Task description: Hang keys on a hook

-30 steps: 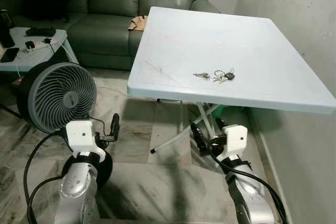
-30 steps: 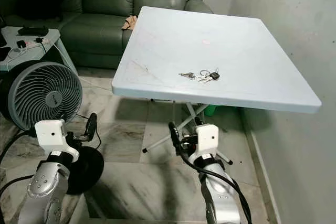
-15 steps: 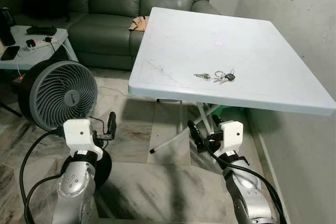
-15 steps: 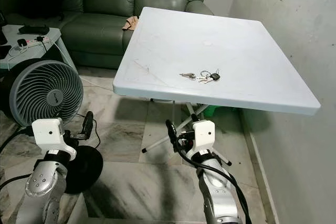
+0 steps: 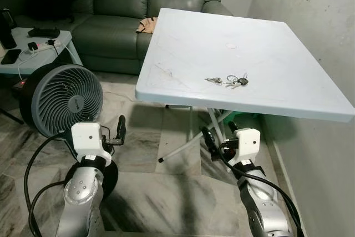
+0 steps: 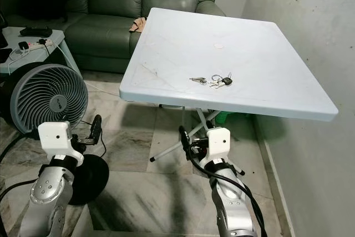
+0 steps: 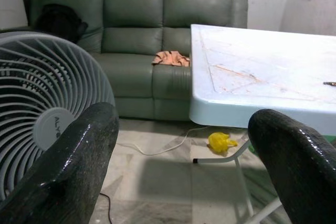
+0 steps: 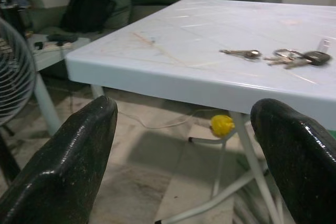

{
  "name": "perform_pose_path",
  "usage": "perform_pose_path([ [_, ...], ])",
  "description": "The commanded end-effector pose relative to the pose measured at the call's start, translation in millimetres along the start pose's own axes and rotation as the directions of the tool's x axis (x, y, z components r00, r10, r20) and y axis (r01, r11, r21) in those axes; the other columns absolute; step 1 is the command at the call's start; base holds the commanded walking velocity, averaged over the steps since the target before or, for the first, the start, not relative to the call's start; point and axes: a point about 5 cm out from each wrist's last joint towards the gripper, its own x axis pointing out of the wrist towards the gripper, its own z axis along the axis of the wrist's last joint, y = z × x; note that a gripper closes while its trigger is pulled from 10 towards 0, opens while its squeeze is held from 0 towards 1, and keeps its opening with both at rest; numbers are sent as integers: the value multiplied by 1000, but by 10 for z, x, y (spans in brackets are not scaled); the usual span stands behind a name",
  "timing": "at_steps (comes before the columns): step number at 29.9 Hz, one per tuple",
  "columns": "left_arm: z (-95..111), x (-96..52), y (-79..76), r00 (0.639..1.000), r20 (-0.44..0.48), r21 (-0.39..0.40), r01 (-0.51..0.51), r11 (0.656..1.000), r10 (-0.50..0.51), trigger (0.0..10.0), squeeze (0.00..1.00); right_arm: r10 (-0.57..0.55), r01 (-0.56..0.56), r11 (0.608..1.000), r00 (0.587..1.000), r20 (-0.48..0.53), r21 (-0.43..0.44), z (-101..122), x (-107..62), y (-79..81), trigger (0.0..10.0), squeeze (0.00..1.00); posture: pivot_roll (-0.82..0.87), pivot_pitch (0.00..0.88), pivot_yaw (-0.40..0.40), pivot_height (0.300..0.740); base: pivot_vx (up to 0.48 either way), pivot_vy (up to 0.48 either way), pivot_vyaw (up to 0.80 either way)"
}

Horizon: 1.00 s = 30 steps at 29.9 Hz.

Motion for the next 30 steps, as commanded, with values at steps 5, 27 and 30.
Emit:
perform_pose_path([
  [5,25,87,-27,1000,11,21,25,999,-25,10000,0,-49,49,999,998,31,-12,64,-23,-71,10000,0,139,0,-32,732,0,0,0],
  [27,74,258,-170,993,42,28,108,994,-110,10000,0,-126,128,991,990,63,-38,145,-59,-213,10000,0,68,0,-3,732,0,0,0],
  [30,75,256,-196,993,46,23,108,994,-109,10000,0,-135,138,990,989,62,-42,154,-66,-250,10000,0,51,0,-13,732,0,0,0],
])
